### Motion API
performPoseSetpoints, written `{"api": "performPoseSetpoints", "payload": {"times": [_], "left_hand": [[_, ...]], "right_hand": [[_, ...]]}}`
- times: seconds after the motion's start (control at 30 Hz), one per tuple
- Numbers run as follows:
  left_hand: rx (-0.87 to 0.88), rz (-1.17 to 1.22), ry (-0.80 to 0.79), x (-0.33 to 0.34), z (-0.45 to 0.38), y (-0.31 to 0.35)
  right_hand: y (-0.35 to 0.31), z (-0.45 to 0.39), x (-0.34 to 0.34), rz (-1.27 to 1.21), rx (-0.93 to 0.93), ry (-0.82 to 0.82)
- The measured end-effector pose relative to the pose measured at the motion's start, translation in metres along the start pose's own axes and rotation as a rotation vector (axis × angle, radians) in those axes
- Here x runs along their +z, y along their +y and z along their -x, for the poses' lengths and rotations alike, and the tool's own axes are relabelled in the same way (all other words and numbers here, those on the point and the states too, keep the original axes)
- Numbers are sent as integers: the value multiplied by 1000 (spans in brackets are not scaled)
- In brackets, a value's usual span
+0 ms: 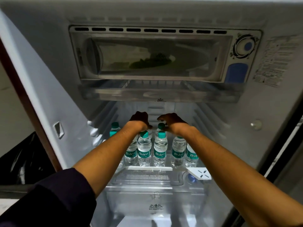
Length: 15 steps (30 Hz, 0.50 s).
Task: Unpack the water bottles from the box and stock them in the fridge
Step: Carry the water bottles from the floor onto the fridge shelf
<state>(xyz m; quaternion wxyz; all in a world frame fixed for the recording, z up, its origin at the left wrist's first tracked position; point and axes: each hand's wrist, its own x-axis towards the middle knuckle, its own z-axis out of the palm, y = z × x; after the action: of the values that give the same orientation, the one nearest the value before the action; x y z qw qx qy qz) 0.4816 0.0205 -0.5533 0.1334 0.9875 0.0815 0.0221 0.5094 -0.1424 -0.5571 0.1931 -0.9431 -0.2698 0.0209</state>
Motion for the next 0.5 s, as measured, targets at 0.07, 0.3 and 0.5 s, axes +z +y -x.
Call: {"api": "performPoseSetpoints", "payload": {"times": [0.07,0.3,0.5], "left_hand": [[5,-14,3,-2,4,1],[56,-125,168,-10,31,7],[178,-129,370,-8,78,5]], "right_hand": [[-1,3,-4,16,-7,16],[-7,20,-12,164,25,175],[-20,52,-1,347,-26,341]]}}
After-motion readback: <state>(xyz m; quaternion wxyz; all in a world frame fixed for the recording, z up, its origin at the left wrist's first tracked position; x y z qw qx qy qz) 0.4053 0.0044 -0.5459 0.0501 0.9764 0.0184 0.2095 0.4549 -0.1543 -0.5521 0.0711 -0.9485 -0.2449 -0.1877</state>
